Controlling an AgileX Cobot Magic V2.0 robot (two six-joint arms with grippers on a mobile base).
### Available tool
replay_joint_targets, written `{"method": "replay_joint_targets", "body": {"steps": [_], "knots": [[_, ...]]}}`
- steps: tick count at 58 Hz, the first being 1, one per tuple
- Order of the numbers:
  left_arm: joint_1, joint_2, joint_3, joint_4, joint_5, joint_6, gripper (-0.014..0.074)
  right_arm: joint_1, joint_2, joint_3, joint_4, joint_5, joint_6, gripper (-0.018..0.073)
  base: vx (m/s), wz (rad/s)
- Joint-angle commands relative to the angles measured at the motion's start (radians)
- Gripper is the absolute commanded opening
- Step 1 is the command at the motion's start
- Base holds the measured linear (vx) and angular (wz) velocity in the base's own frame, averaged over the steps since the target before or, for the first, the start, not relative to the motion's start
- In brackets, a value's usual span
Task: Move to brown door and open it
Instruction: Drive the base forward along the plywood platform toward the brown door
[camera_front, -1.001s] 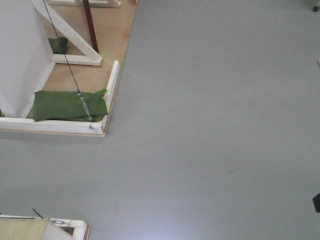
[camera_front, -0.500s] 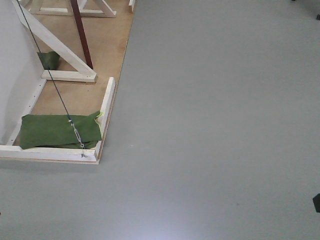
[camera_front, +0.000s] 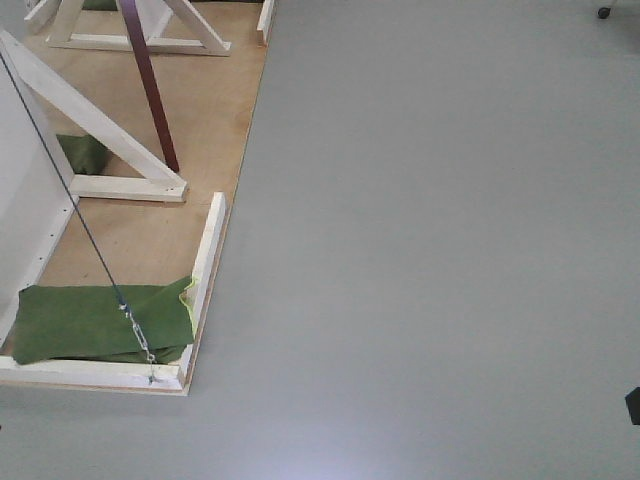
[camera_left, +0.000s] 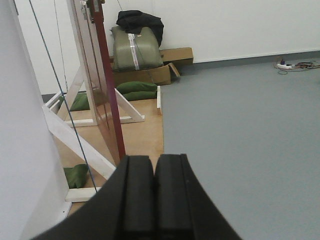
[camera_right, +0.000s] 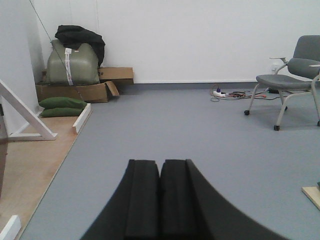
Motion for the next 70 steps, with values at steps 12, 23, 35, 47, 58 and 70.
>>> {"method": "replay_joint_targets", "body": {"steps": [12, 23, 35, 47, 58, 70], "knots": [[0.002, -0.014, -0.026, -0.005, -0.083, -0.009, -0.0003, -0.005, -0.013, 0.005, -0.007, -0.077, -0.005, 0.0, 0.41, -0.03], [0.002, -0.014, -0.026, -0.005, -0.083, -0.009, -0.0003, -0.005, -0.013, 0.005, -0.007, -0.077, -0.005, 0.0, 0.39, -0.08], [0.002, -0.014, -0.026, -0.005, -0.083, -0.009, -0.0003, -0.005, -0.013, 0.005, -0.007, -0.077, -0.005, 0.0, 0.37, -0.1], [0.002, -0.014, -0.026, -0.005, -0.083, -0.009, -0.0003, -0.005, -0.013, 0.005, -0.007, -0.077, -0.005, 0.0, 0.35, -0.08], [0.002, -0.014, -0.026, -0.005, -0.083, -0.009, -0.0003, -0.005, -0.013, 0.005, -0.007, -0.077, -0.005, 0.0, 0.35, -0.01], [0.002, -0.014, -0.026, -0.005, -0.083, -0.009, -0.0003, -0.005, -0.013, 0.005, -0.007, -0.077, -0.005, 0.0, 0.36, 0.01]]}}
